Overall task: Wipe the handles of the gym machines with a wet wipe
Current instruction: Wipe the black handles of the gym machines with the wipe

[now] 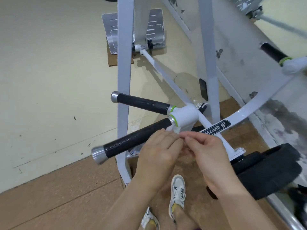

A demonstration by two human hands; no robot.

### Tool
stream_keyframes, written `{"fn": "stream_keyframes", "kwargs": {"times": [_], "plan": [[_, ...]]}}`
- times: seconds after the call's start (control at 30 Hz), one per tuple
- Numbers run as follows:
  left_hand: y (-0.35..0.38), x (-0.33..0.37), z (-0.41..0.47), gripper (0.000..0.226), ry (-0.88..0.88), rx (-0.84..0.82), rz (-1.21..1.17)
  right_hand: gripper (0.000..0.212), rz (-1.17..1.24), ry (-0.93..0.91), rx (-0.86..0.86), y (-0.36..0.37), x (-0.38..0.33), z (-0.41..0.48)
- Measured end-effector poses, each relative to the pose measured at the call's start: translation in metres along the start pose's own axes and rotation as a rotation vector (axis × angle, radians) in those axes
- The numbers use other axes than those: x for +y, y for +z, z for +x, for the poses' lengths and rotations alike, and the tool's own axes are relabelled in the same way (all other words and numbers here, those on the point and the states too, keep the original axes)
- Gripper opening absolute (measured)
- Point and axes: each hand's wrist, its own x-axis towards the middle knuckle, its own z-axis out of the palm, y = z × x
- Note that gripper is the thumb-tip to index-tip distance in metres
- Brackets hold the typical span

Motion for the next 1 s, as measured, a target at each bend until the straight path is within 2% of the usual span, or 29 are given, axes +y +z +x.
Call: {"fn": "stream_keyframes", "kwargs": {"times": [0.1,0.2,0.37,0.43,0.47,0.53,0.6,0.67,0.8,0.87,0.93,1.0], "plan": [[0.003,0.011,-0.001,0.034,-0.177,0.094,0.061,0.026,-0.084,-0.062,-0.032,-0.004,-0.003,0.004],[0.006,0.016,0.01,0.026,-0.455,0.186,0.126,0.025,-0.099,-0.116,-0.028,-0.01,-0.005,0.013],[0.035,0.037,0.018,0.021,-0.558,0.313,0.099,0.029,-0.157,-0.149,-0.104,-0.033,-0.004,0.026],[0.039,0.046,0.019,0.02,-0.664,0.384,-0.021,0.028,-0.123,-0.096,-0.154,-0.041,-0.004,0.029],[0.037,0.053,0.023,0.02,-0.776,0.417,-0.116,0.026,-0.094,-0.063,-0.202,-0.046,-0.006,0.031],[0.028,0.069,0.035,0.02,-1.069,0.476,-0.411,0.025,-0.027,0.022,-0.372,-0.056,-0.016,0.036],[0.021,0.081,0.047,0.013,-1.214,0.563,-0.715,0.029,-0.021,0.062,-0.551,-0.063,-0.03,0.042],[0.015,0.086,0.057,0.007,-1.222,0.588,-0.801,0.026,-0.107,-0.032,-0.582,-0.064,-0.043,0.048],[0.008,0.083,0.072,0.008,-1.257,0.651,-0.987,0.017,-0.375,-0.269,-0.402,-0.063,-0.06,0.063],[0.0,0.079,0.079,0.014,-1.255,0.684,-1.05,0.016,-0.401,-0.32,-0.358,-0.063,-0.066,0.071],[-0.008,0.073,0.083,0.018,-1.257,0.675,-1.094,0.014,-0.316,-0.278,-0.335,-0.06,-0.073,0.077],[-0.018,0.065,0.086,0.021,-1.249,0.587,-1.049,0.01,-0.047,-0.082,-0.358,-0.055,-0.08,0.083]]}}
